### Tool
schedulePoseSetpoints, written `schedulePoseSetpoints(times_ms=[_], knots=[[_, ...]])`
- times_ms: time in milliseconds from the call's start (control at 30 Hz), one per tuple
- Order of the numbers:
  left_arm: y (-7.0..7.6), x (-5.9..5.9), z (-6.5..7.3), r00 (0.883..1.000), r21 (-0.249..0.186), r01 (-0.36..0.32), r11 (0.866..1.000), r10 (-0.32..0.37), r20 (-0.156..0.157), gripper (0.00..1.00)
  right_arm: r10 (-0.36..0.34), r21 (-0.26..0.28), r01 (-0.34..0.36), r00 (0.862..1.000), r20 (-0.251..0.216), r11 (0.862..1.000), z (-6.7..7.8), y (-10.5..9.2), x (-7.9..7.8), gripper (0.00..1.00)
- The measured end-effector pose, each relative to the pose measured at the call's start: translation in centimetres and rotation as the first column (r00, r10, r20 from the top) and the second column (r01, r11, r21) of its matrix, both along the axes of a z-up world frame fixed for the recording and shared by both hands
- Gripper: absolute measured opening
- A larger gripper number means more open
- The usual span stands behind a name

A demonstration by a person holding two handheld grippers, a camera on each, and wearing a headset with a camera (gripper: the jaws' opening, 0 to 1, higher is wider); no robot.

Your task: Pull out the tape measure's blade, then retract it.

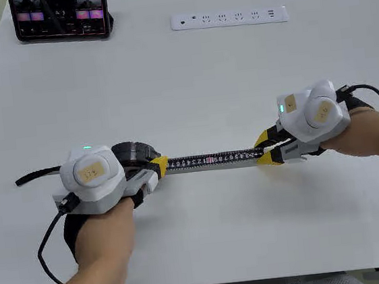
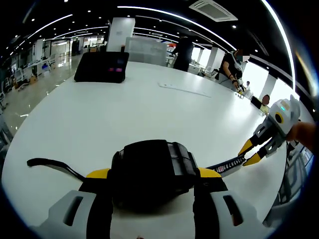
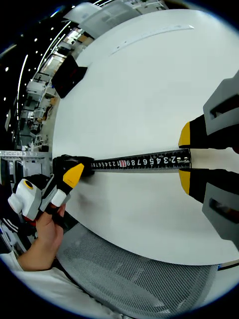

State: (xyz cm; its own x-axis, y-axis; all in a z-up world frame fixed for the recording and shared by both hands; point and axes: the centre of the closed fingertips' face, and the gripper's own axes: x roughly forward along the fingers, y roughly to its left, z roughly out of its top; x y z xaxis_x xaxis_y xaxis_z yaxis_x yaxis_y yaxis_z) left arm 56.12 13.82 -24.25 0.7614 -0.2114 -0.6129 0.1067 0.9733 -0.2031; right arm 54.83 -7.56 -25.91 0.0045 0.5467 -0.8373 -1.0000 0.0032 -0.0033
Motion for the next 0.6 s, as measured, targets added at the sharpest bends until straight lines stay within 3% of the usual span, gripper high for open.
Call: schedulePoseSetpoints(times_ms=[600], knots=[[0.1,0.0,0.0,1.0,-0.02,0.0,1.0,0.0,-0.004,0.61,0.015,0.022,-0.015,1.0,-0.006,1.0,0.1,2.1,0.0,0.11]])
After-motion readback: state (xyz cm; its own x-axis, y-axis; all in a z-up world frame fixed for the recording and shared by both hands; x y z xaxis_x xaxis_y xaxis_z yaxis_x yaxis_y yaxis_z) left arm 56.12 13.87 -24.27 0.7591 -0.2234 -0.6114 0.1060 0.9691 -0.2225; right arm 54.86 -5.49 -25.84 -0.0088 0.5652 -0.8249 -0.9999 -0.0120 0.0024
